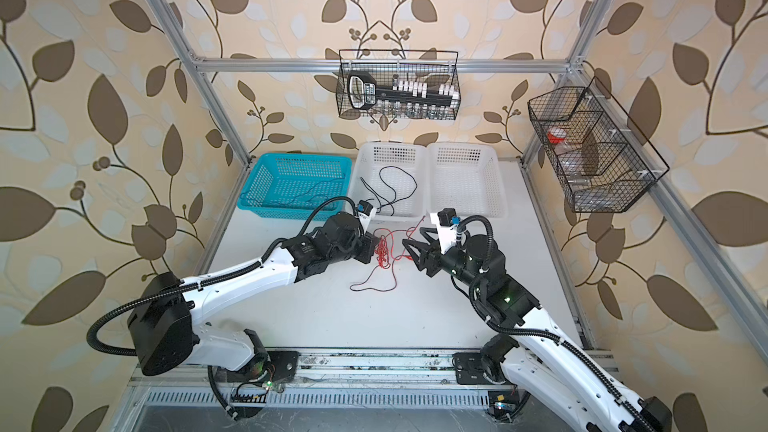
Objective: Untangle the cables
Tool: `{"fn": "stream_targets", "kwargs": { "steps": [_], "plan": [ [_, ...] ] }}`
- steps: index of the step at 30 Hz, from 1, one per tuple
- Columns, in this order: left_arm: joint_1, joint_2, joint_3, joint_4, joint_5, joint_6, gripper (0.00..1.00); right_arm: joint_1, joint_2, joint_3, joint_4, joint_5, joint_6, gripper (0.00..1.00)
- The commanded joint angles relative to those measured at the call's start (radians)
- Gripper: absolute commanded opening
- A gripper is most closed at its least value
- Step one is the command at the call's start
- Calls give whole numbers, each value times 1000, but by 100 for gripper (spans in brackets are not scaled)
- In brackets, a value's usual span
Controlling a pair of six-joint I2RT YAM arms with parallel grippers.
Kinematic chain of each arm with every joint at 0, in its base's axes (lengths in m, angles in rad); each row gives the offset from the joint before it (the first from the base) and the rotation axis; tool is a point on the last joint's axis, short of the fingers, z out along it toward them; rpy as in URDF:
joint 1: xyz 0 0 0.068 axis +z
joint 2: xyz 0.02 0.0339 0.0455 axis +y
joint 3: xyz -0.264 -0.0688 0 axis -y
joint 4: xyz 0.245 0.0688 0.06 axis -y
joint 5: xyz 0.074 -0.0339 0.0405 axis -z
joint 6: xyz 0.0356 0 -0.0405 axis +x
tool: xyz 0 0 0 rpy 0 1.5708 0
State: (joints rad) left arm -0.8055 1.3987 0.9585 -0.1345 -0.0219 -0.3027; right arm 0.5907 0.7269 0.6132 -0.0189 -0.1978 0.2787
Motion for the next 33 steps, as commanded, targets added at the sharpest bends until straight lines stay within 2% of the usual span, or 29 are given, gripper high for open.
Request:
{"fn": "stream_targets", "kwargs": {
  "steps": [1,12,17,27,30,33],
  "plan": [
    [-4,-22,13,24,25,35,0,24,34,1,-4,-5,-32,63],
    [-6,-22,2,41,102,51,0,31,241,67,112,-5,-12,54],
    [-6,-20,2,47,104,50,0,45,307,101,126,-29,-16,47],
    [-6,-38,-8,58,95,53,0,73,337,114,110,9,-25,38],
    [-6,-38,-9,62,95,51,0,72,345,122,111,-4,-27,34],
    [-6,-41,-14,68,95,47,0,74,351,130,107,-2,-30,25]
  ]
}}
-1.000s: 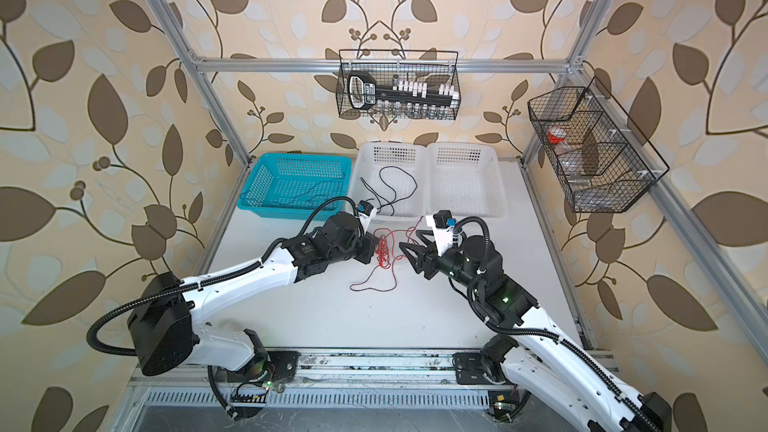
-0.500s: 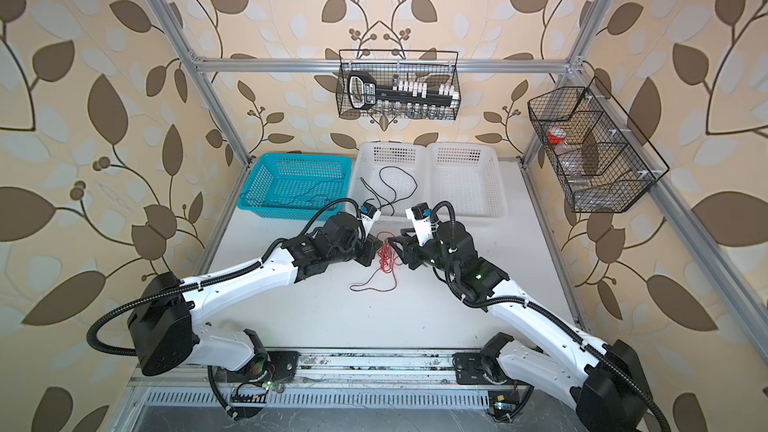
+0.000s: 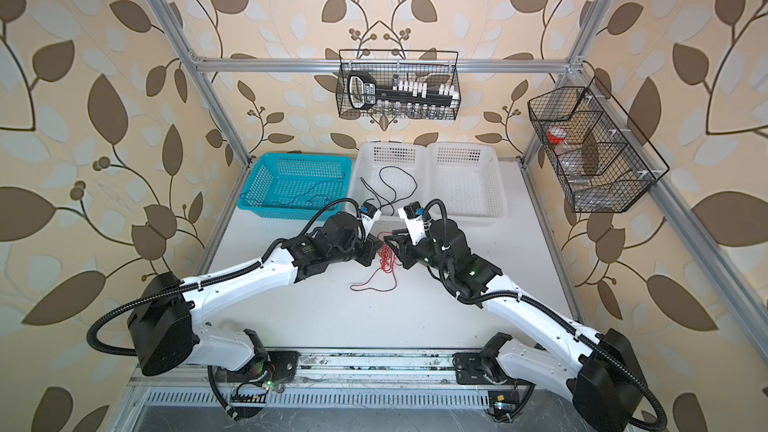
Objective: Untangle the cables
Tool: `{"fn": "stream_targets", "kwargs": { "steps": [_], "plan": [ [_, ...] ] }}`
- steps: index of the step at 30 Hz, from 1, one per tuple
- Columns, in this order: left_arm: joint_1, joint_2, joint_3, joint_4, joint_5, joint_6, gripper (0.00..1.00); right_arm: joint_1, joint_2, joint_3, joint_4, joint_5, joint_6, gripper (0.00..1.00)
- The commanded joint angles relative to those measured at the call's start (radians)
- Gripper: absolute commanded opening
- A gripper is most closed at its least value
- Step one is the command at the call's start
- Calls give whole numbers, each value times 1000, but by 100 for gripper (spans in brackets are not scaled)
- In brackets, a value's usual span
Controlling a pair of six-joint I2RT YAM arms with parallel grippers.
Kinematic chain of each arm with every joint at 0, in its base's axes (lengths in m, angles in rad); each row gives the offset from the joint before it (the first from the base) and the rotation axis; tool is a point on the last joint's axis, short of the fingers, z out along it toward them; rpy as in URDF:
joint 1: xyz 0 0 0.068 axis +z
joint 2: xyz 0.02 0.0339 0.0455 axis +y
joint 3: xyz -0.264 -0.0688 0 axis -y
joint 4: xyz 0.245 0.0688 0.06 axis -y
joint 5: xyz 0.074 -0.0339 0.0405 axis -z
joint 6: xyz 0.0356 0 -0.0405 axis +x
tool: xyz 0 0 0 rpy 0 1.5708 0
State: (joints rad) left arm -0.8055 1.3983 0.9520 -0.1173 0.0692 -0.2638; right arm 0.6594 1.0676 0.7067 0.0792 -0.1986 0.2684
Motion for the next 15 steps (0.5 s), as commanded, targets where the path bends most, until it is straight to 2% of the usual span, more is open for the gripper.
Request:
{"fn": "stream_targets", "kwargs": {
  "steps": [1,6,9,15],
  "plan": [
    [-7,-39,-10,53,4,6,0,6,11,40,8,-2,-23,21],
    [-6,-44,-21,54,-3,5,0,5,8,50,3,25,-20,0],
    [-6,-44,-38,59,-12,-3,0,5,-17,59,2,40,-21,0],
    [-6,-43,-87,93,-14,-25,16,6,-113,83,-4,80,-24,0]
  ]
}}
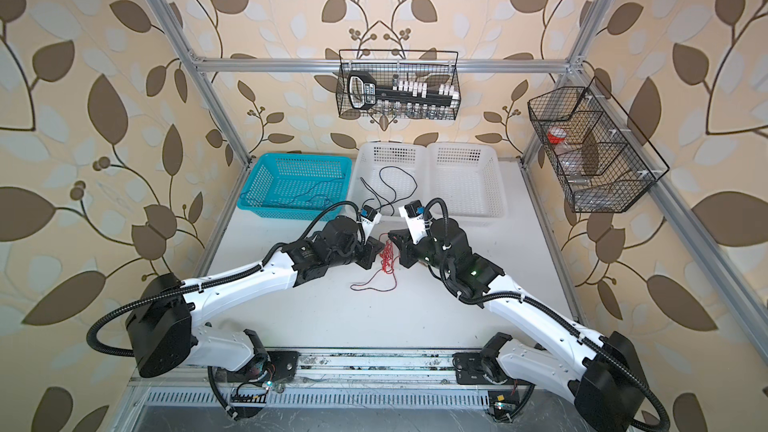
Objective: Untangle the cables
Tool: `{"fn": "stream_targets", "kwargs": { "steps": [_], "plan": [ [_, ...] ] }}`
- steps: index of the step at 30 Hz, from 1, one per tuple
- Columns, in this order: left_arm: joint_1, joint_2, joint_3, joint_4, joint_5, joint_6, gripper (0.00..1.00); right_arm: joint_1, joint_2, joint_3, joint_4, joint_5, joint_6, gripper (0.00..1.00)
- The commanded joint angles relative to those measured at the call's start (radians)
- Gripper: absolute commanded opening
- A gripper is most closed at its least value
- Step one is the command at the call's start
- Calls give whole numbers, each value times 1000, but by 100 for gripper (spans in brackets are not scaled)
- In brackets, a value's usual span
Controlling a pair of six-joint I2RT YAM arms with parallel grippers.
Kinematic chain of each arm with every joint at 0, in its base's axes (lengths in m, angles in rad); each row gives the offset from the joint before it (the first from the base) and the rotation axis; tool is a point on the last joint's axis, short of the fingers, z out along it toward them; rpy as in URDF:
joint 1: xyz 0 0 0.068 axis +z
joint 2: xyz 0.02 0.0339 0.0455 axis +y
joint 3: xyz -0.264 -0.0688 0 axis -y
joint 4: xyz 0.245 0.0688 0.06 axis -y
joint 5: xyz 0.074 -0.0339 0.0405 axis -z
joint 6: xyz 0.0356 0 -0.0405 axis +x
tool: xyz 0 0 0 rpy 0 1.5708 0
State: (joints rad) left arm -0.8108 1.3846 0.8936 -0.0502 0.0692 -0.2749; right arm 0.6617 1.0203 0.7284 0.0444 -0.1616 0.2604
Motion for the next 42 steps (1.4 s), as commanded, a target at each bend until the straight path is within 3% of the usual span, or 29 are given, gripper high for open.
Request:
{"fn": "stream_targets", "kwargs": {
  "steps": [1,4,7,11,14,28,31,37,40,42],
  "plan": [
    [-1,-27,-35,31,-16,-18,18,4,-85,62,35,53,-16,0],
    [-1,-19,-53,43,-19,-32,32,4,-159,65,45,92,-15,0],
    [-1,-17,-69,60,-15,-44,37,4,-211,73,38,122,-12,0],
    [-1,-15,-76,72,-13,-50,25,3,-262,75,27,141,-13,0],
    [-1,-15,-76,73,-17,-54,25,3,-284,72,18,148,-11,0],
    [-1,-42,-125,208,69,-32,85,4,-272,87,-14,137,13,0],
    [-1,-31,-121,210,66,-11,85,3,-265,92,-16,131,16,0],
    [-1,27,-92,214,108,-9,73,3,-266,96,-12,140,22,0],
    [-1,69,-83,216,115,-14,61,4,-271,99,-11,155,24,0],
    [-1,95,-82,216,109,-20,46,3,-274,103,-10,162,24,0]
  ]
}}
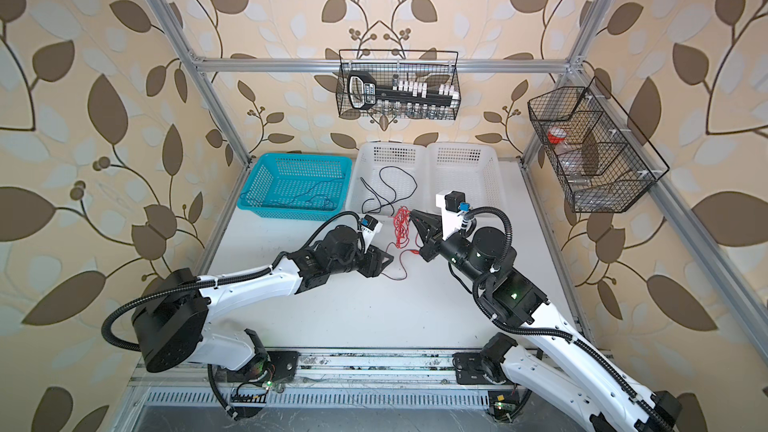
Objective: Untangle the cables
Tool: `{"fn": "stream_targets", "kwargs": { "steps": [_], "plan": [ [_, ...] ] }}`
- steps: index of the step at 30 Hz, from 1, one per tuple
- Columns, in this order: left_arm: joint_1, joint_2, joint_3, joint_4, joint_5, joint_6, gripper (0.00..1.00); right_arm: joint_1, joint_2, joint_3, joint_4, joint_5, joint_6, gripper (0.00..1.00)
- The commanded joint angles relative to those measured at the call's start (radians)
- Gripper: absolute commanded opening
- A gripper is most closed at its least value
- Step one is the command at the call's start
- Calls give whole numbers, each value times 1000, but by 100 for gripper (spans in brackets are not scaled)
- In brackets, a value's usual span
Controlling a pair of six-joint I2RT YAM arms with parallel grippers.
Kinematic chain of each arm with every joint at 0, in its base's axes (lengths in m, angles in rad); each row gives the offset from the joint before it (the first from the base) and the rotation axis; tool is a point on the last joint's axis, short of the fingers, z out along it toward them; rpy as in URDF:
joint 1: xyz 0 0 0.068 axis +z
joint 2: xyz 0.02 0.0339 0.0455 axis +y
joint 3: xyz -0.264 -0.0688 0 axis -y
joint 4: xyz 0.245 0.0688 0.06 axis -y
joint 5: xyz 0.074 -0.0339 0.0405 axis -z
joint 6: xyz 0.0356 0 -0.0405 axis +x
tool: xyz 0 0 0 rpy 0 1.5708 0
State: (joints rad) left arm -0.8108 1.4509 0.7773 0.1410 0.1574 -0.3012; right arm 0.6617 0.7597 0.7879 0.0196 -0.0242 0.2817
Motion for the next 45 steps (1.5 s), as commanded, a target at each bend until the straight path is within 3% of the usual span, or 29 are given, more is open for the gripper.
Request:
{"fn": "stream_targets", "kwargs": {
  "steps": [1,3,6,14,22,39,45],
  "plan": [
    [-1,35,34,22,15,3,38,2,-18,44,15,31,2,0],
    [-1,45,30,16,-7,-7,20,2,-25,44,14,50,2,0],
    [-1,38,20,-1,-64,-21,0,-2,-33,41,-2,108,0,0],
    [0,-5,6,-134,-289,-57,0,-80,-68,8,-114,332,26,0],
    [18,-146,-67,-250,-497,-120,0,-251,-147,-61,-227,411,34,0],
    [173,-475,-165,-410,-699,-191,0,-509,-113,-208,-254,329,63,0],
    [204,-531,-185,-436,-720,-208,0,-615,-98,-249,-228,219,92,0]
  ]
}}
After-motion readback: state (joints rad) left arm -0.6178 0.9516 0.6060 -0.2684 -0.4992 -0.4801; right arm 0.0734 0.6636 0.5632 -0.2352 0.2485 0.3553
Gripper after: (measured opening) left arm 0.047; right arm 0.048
